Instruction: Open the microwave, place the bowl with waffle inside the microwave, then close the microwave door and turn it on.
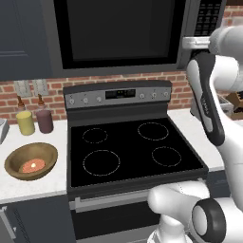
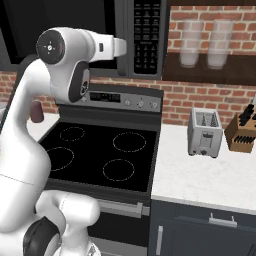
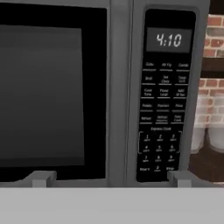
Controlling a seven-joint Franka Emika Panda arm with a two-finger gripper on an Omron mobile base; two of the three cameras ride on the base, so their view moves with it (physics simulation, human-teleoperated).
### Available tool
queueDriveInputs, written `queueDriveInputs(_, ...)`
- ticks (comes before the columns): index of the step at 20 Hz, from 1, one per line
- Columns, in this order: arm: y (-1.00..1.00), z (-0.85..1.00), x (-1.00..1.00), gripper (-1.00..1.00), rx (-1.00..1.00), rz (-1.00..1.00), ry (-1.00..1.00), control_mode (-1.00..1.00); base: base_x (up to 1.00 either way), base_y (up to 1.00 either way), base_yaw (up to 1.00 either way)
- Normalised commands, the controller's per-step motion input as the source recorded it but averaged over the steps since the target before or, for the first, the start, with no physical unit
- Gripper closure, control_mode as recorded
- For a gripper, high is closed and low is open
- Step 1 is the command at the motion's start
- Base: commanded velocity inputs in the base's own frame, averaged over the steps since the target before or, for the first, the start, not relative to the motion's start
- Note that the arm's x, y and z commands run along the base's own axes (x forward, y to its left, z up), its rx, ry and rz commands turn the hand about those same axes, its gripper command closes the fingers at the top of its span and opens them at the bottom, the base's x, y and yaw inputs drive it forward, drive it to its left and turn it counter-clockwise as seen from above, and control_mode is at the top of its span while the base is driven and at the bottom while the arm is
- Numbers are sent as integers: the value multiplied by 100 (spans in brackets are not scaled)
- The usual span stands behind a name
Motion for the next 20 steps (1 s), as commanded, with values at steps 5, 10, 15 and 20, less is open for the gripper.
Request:
queueDriveInputs(5, 0, 0, 54, -100, 3, 0, -1, -100, 0, 0, 0)
queueDriveInputs(10, 0, 0, 55, -100, 2, 0, 0, -100, 0, 0, 0)
queueDriveInputs(15, -1, 0, 44, -100, 5, 0, 0, -100, 0, 0, 0)
queueDriveInputs(20, -14, 9, 27, -100, 4, 0, 0, -100, 0, 0, 0)
